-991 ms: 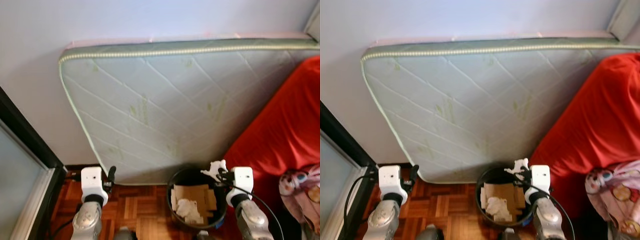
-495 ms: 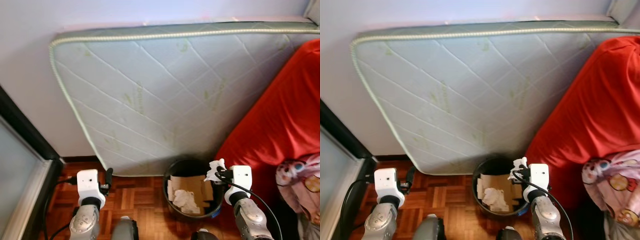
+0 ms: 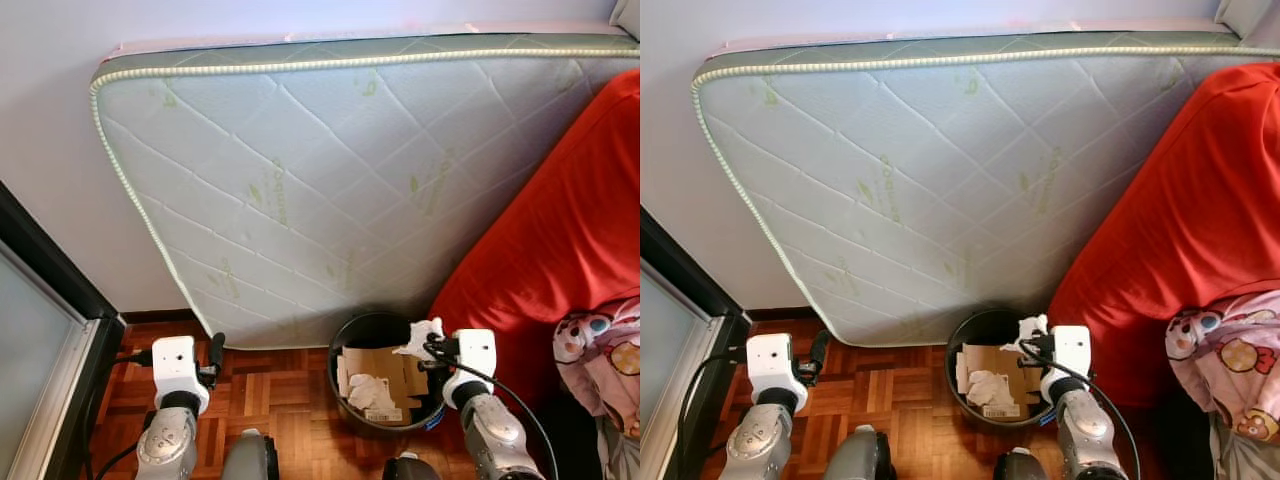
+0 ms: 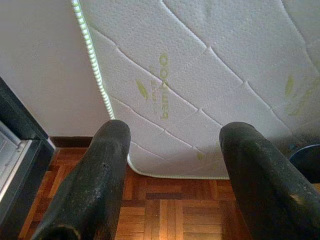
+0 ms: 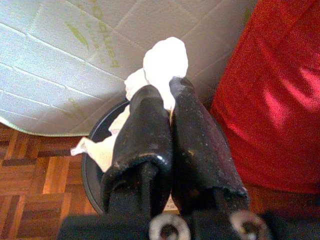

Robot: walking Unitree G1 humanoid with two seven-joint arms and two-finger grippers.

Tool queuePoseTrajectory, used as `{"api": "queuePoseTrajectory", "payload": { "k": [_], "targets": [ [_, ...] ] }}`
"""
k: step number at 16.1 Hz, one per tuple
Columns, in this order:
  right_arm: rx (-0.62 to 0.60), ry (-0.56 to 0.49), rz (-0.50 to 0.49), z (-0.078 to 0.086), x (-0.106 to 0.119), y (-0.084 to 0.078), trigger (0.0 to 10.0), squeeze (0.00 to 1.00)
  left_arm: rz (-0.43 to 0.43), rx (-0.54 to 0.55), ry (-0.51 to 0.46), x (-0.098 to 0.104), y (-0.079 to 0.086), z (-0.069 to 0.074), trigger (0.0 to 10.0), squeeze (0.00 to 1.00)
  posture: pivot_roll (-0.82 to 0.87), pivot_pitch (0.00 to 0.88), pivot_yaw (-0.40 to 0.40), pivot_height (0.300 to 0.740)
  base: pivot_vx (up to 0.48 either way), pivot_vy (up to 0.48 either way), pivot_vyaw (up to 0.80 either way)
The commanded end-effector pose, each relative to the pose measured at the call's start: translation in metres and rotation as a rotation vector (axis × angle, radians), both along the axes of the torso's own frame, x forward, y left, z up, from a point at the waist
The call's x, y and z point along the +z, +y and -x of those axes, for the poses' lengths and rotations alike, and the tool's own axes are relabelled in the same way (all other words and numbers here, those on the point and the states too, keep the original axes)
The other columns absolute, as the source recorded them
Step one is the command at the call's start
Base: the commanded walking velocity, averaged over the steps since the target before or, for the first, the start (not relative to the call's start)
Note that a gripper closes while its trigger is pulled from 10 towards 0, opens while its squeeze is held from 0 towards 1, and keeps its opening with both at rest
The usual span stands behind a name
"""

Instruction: Clean up the room

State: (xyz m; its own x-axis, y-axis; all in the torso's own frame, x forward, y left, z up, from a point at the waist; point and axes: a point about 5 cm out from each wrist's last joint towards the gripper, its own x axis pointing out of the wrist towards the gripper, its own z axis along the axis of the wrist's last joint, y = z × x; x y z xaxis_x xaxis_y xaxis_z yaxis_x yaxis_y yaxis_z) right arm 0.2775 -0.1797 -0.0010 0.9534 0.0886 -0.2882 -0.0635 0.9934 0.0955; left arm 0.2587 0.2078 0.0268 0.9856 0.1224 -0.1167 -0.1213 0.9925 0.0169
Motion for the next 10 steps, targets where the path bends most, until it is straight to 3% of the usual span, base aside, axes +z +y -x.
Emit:
{"api": "queuePoseTrajectory", "payload": {
  "k": [1, 10],
  "targets": [
    [-0.008, 0.011, 0.0, 0.0027, -0.0027, -0.0012, 10.0, 0.0, -0.008, 0.0, 0.009, 0.0001, 0.0032, 0.0023, 10.0, 0.0, -0.02, 0.142, 0.021, 0.64, 0.0, 0.0, 0.0],
    [0.02, 0.055, 0.01, -0.0025, -0.0034, 0.0073, 10.0, 0.0, 0.005, 0.018, 0.005, 0.0032, 0.003, 0.0034, 10.0, 0.0, 0.01, 0.185, 0.009, 0.64, 0.0, 0.0, 0.0]
  ]
}}
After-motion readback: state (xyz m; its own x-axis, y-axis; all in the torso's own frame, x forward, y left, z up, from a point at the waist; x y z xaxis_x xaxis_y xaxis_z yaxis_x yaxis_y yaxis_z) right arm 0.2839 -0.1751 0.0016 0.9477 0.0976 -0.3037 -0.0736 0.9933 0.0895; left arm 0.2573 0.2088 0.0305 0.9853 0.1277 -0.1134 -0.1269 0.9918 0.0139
